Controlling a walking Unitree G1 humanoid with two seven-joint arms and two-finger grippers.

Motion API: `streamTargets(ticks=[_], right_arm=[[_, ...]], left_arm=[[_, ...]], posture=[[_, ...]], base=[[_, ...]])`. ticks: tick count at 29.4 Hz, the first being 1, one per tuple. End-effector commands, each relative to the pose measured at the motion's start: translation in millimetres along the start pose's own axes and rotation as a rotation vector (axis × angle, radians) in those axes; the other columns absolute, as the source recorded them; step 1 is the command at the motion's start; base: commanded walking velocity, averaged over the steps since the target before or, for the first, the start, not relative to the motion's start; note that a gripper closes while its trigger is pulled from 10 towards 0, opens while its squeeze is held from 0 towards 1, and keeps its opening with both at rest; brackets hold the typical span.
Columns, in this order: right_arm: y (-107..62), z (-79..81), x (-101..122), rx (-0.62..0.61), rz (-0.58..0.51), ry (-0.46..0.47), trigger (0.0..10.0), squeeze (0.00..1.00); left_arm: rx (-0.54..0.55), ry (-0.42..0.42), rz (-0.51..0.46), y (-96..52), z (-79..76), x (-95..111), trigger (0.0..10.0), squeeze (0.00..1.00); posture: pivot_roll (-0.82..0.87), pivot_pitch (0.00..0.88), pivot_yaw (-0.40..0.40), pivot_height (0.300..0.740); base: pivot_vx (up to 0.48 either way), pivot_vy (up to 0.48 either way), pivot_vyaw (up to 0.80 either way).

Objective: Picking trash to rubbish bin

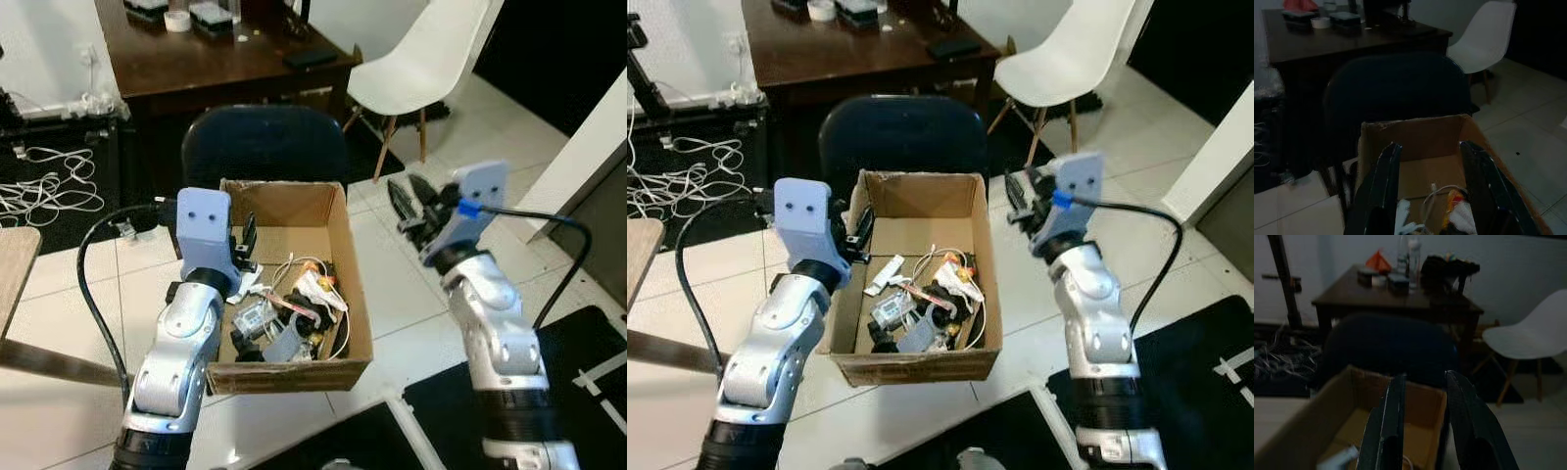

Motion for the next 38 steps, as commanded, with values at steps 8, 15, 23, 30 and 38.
streamTargets(ticks=[8, 15, 23, 30, 38], right_arm=[[-28.2, 5.3, -46.0, -0.044, 0.218, -0.003, 10.0, 0.0], [-35.4, 8.6, -50.2, -0.05, 0.244, 0.023, 10.0, 0.0], [-41.6, 12.1, -51.8, -0.065, 0.261, 0.078, 10.0, 0.0], [-45.1, 23.3, -53.5, -0.032, 0.278, 0.051, 10.0, 0.0], [-37.8, 41.8, -39.0, 0.023, 0.226, 0.021, 10.0, 0.0]], left_arm=[[0.01, -0.007, 0.038, -11.3, -0.1, -14.8, 10.0, 0.0], [0.009, -0.008, 0.047, -9.2, -2.0, -16.3, 10.0, 0.0], [0.005, 0.011, 0.058, -10.4, -0.6, -15.7, 10.0, 0.0], [0.035, 0.016, 0.056, -12.4, 5.4, -16.7, 10.0, 0.0], [0.041, -0.007, 0.027, -15.9, 5.5, -9.9, 10.0, 0.0]], posture=[[0.01, 0.08, -0.032, 0.74], [0.02, 0.091, -0.022, 0.74], [0.03, 0.106, -0.002, 0.74], [0.03, 0.108, -0.004, 0.74], [0.03, 0.108, -0.004, 0.74]], base=[[0.0, 0.0, 0.0], [0.0, 0.0, 0.0], [0.0, 0.0, 0.0], [0.0, 0.0, 0.0], [0.0, 0.0, 0.6]])
Point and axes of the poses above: a point about 5 cm out from each wrist's last joint towards the gripper, its own y axis pointing out of the wrist towards the gripper, its own x axis along the axis of the wrist's last joint, z = x × y, the point moved 6 cm from there along y, pointing out of the wrist towards the gripper, and after that the axes turned 14 degrees about -y, right-handed, at the moved point
